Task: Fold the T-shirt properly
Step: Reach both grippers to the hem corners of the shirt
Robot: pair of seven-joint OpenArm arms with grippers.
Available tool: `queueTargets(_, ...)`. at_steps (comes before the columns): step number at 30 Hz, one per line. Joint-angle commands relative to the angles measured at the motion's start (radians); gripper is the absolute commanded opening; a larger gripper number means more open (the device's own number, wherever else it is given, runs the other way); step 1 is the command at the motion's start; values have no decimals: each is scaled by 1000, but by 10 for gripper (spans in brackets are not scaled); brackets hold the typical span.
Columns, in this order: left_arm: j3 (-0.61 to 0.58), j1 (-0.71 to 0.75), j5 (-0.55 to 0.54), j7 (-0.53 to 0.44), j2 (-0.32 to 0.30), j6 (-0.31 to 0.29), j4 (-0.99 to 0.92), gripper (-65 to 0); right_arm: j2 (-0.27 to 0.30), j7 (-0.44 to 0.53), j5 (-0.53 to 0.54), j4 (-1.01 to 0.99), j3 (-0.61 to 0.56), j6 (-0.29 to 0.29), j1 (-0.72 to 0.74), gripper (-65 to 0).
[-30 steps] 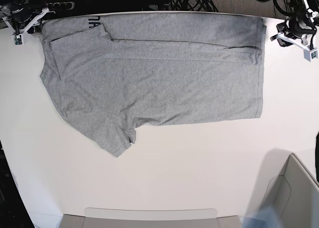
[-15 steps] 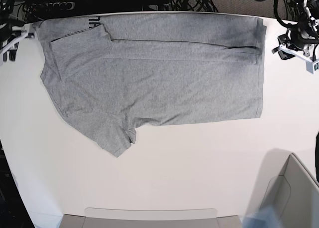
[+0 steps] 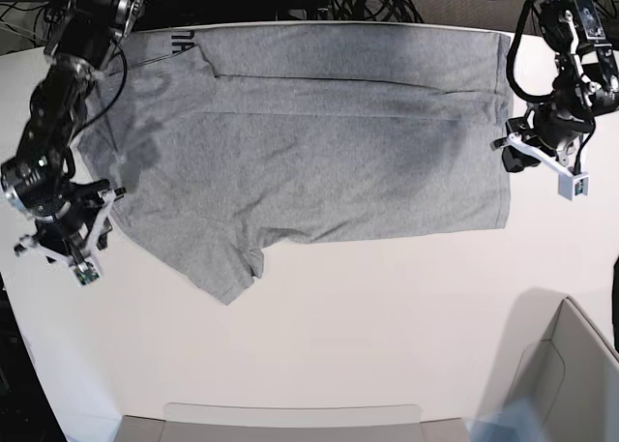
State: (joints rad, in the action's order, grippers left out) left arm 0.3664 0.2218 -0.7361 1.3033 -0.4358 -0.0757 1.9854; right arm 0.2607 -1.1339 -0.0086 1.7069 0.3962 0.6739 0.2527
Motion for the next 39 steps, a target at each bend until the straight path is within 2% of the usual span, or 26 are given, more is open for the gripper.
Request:
queueTargets(1,0,-14,-12,-12,-13,-2,15,-459,9,48,-11,-48,-35,-1,58,-431)
queueTargets(4,-2,-15,-12,-12,-8,0,15,-459,-5,177,-55,-311,-125,-3,167,-431)
queueTargets(7,1,-15,-12,-12,-4,0,15,-459,-30,300,-112,-595,-124,-4,270,-431)
queueTargets(11,7,-11,-12,-12,18,0,15,-459,-30,469,-149,-864,-124,-6,330,-431)
queueTargets(13,7,-9,-12,-12,33,0,15,-459,-25,526,-149,-941,-124,-42,334,-431)
queueTargets(16,7,-8,-12,-12,51,0,15,-459,-22,590,-150,-1019,-131,-130,323,-432)
queueTargets(18,7,-6,-12,-12,56,0,15,-459,-21,604,-150,-1059,-131,-144,303,-432)
queueTargets(21,7,-6,-12,-12,70,0,16,-459,-21,602,-150,-1063,-131,-142,261,-461)
queueTargets(24,7,-5,-12,-12,70,0,16,-459,-21,601,-150,-1049,-127,-142,225,-572)
queueTargets(25,7,-5,-12,-12,70,0,16,-459,-21,585,-147,-1025,-127,-142,205,-626)
queueTargets(26,7,-5,-12,-12,70,0,16,-459,-22,559,-146,-987,-125,-142,185,-650)
queueTargets(29,7,-5,-12,-12,70,0,16,-459,-31,447,-146,-825,-125,-142,116,-650)
queueTargets(35,7,-5,-12,-12,70,0,15,-459,-94,251,-146,-425,-125,-142,-48,-650)
queueTargets(39,6,-5,-12,-12,70,0,15,-459,-128,179,-146,-250,-125,-142,-148,-650)
